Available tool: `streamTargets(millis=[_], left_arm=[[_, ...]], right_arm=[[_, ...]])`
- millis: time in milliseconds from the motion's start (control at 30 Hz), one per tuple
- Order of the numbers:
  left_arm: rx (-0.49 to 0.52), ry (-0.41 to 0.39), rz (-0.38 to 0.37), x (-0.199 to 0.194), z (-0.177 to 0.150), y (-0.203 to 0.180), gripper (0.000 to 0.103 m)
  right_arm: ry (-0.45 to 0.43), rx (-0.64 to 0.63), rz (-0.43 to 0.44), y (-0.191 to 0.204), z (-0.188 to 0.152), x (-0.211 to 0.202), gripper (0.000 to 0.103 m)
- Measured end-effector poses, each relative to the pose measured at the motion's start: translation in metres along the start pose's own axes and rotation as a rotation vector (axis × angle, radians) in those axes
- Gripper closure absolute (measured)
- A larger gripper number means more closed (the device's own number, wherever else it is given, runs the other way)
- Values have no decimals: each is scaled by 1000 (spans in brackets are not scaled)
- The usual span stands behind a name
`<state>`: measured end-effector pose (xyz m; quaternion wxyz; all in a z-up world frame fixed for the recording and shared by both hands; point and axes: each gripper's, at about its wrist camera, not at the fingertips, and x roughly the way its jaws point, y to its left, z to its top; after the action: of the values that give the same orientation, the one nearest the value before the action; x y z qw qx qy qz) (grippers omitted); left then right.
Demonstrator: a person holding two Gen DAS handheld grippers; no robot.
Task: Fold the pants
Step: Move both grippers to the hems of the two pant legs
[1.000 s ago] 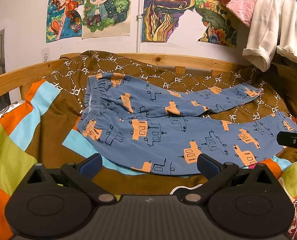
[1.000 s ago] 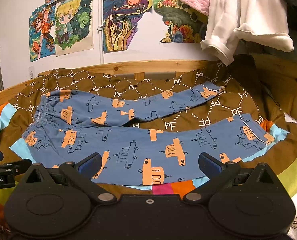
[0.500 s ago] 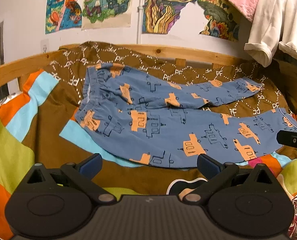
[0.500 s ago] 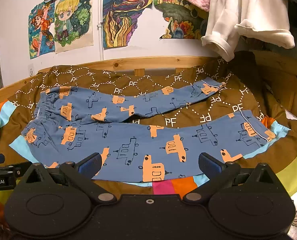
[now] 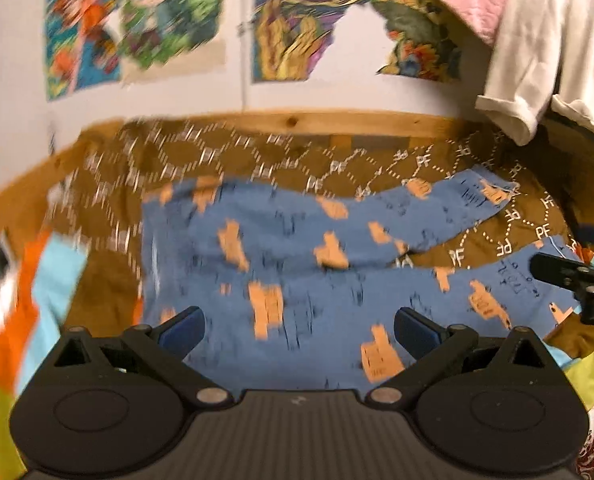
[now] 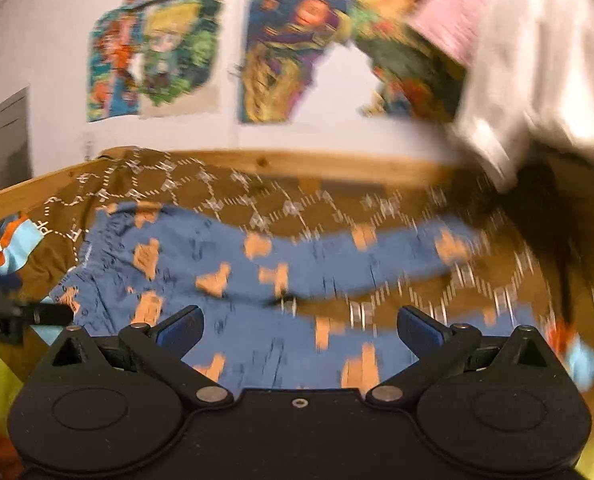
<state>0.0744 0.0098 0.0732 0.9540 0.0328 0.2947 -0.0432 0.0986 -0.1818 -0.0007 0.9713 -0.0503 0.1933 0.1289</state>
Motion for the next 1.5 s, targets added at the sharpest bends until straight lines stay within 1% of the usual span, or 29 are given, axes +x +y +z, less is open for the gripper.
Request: streamTargets(millis=[67,100,200,267,367,400,500,567,600,667,733,767,833,967,1033,1100,1167,1267,1333,1400,1467,1500], left_arm=[[50,30,8,2,21,1,0],[75,57,13,4,31,2,0],[154,134,35,17,53,5,0],[186,160,54,31,64,9,0],[201,157,85,58,79,18,0],[195,153,110,70,84,22,0],[147,131,180,103,101,41,0],[129,114,210,124,115,54,0],[123,103,217,134,121,60,0],[139,94,211,151,129,76,0],[183,100,183,168,136,92,0],[206,104,156,176,138,99,0],[242,114,131,188,141,109,0],[288,120,103,208,149,122,1],[302,123,94,218,153,120,5],[323,136,55,228,157,115,10],[369,151,15,237,159,106,17],[430,147,-22,249,160,89,19],[458,150,-36,258,162,79,19],[467,180,-46,270,164,76,24],[467,235,-45,282,165,76,43],[468,266,-46,288,164,77,46]], right_arm=[[-13,-52,26,-2,15,11,1],[-16,-70,42,-5,23,18,1],[15,-91,105,-16,41,48,1],[41,-92,146,-24,50,71,1],[73,-121,206,-39,58,108,1],[81,-141,220,-44,61,119,1],[110,-170,269,-59,68,148,1],[136,-173,321,-68,74,164,1],[155,-179,334,-71,76,171,1],[184,-209,334,-75,81,181,1],[239,-240,320,-77,89,193,1],[264,-248,319,-76,93,200,1],[299,-246,339,-75,103,218,1],[318,-212,404,-72,117,270,1],[316,-219,426,-70,120,298,1],[310,-222,459,-70,120,323,1],[321,-239,486,-70,120,343,3],[347,-294,475,-71,114,370,14],[376,-304,469,-76,109,385,16],[414,-294,482,-85,103,396,19],[445,-277,499,-93,98,403,19],[460,-272,496,-97,95,407,19]])
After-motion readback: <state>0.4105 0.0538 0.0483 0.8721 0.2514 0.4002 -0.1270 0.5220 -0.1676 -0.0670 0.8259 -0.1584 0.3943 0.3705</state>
